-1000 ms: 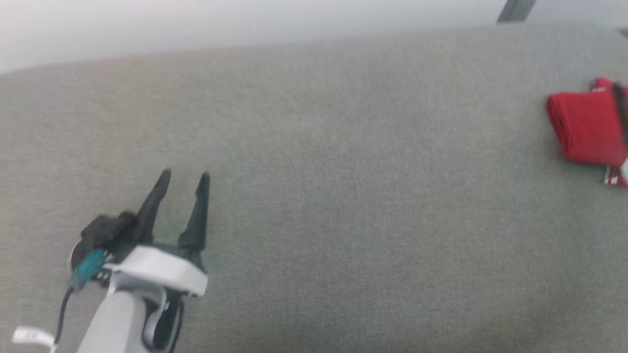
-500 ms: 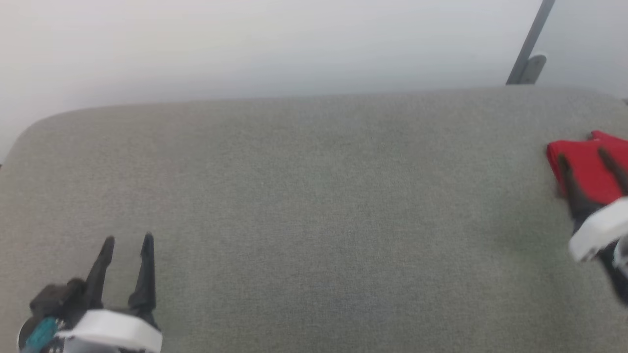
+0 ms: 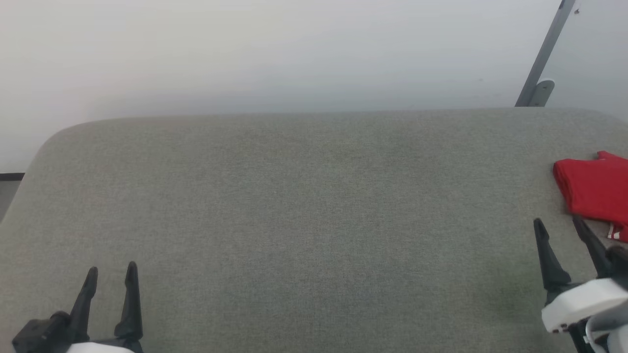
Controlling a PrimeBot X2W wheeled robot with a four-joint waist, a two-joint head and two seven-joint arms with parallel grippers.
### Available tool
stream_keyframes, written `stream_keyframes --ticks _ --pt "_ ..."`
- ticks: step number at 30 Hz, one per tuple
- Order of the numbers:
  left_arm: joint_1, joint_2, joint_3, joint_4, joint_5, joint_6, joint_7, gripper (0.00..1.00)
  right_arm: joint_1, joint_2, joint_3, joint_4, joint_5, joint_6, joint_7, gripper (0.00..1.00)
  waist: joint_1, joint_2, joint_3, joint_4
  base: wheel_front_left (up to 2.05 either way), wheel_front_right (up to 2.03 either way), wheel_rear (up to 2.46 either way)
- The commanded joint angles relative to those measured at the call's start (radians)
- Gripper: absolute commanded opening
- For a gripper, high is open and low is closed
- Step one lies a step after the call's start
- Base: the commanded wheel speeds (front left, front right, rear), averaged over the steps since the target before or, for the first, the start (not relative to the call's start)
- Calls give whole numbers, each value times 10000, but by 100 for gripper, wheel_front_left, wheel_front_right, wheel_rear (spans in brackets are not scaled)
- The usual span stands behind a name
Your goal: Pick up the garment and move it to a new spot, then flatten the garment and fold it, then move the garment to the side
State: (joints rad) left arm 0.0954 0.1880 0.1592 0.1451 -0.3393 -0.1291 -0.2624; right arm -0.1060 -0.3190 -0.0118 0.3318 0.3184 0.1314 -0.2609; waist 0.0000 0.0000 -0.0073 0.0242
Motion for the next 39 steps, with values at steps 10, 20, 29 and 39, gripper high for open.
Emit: stream_keyframes --ticks 10,20,29,39 --pt "243 -38 123 -102 -28 -12 -24 100 673 526 -401 -521 -155 -16 -38 100 0 0 -62 -5 0 0 0" --pt "198 -83 146 -250 -62 -13 -24 100 802 623 -449 -669 -192 -16 -39 100 0 0 -21 -93 0 0 0" --pt "184 -18 240 -246 -96 -13 -24 100 842 689 -456 -763 -217 -16 -39 100 0 0 9 -109 0 0 0" --pt "227 -257 149 160 -314 0 89 0 954 897 -442 -382 -10 0 122 0 0 0 39 -110 0 0 0"
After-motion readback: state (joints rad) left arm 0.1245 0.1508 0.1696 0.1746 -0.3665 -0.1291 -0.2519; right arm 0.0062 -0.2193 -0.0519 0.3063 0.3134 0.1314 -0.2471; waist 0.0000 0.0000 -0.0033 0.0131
